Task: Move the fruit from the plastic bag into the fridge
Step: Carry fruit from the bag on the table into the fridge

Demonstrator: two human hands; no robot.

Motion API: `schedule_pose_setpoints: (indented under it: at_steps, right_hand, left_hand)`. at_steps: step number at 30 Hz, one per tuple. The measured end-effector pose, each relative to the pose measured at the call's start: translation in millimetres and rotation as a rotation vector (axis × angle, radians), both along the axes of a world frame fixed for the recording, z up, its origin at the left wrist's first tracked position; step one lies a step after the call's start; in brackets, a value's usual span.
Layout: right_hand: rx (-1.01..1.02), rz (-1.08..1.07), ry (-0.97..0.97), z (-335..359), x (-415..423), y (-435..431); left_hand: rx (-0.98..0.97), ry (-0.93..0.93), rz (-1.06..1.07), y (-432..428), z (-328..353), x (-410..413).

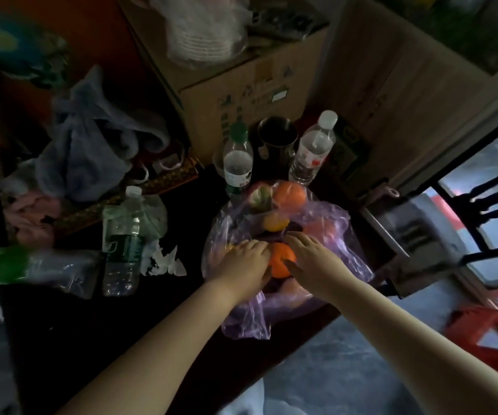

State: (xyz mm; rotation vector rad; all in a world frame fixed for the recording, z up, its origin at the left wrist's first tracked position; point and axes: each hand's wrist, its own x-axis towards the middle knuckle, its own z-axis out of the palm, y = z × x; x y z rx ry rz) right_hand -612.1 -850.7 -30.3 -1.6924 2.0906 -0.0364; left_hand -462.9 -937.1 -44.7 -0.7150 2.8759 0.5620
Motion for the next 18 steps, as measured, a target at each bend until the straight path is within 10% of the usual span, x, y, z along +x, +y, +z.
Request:
schedule_pose_setpoints:
  at_steps: [18]
  right_hand:
    - [0.131,0.111,0.088,-32.4,-26.0,-54.6]
  left_hand:
    - [-0.109,-0.093,0.04,-62.3,-36.7,-2.3]
